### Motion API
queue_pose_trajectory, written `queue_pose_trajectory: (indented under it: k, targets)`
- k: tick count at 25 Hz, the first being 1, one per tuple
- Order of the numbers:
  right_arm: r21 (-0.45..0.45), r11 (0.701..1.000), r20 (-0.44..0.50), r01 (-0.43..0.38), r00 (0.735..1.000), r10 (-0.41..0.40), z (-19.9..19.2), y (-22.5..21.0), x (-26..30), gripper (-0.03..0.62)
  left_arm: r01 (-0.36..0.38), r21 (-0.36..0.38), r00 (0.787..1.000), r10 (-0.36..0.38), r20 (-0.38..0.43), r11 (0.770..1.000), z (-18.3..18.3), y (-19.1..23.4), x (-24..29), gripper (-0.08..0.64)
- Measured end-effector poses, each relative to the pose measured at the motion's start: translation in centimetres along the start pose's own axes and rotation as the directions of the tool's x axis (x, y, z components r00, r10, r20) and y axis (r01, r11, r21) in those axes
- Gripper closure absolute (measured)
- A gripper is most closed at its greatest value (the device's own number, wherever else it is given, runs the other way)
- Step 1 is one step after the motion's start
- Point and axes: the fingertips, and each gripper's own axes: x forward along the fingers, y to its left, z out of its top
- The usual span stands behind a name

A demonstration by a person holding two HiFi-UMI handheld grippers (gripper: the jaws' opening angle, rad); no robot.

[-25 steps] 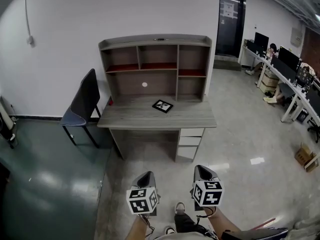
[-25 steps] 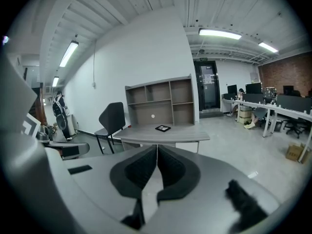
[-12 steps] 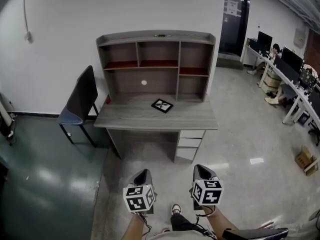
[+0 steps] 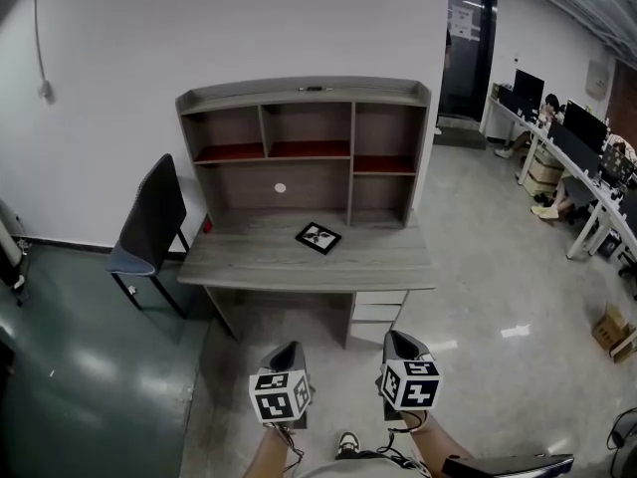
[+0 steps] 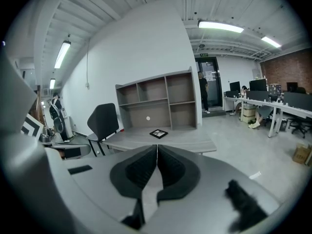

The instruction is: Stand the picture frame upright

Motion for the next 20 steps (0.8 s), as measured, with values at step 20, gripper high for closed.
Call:
queue_pose_trajectory:
  k: [20]
  targets:
    - [0.001, 0.999, -0.004, -0.054, 0.999, 0.054, 6.3, -7.1, 10.5, 0.560, -0.063, 0.015, 0.998, 0.062, 0.023, 0.998, 6.0, -0.7, 11.3, 0.548]
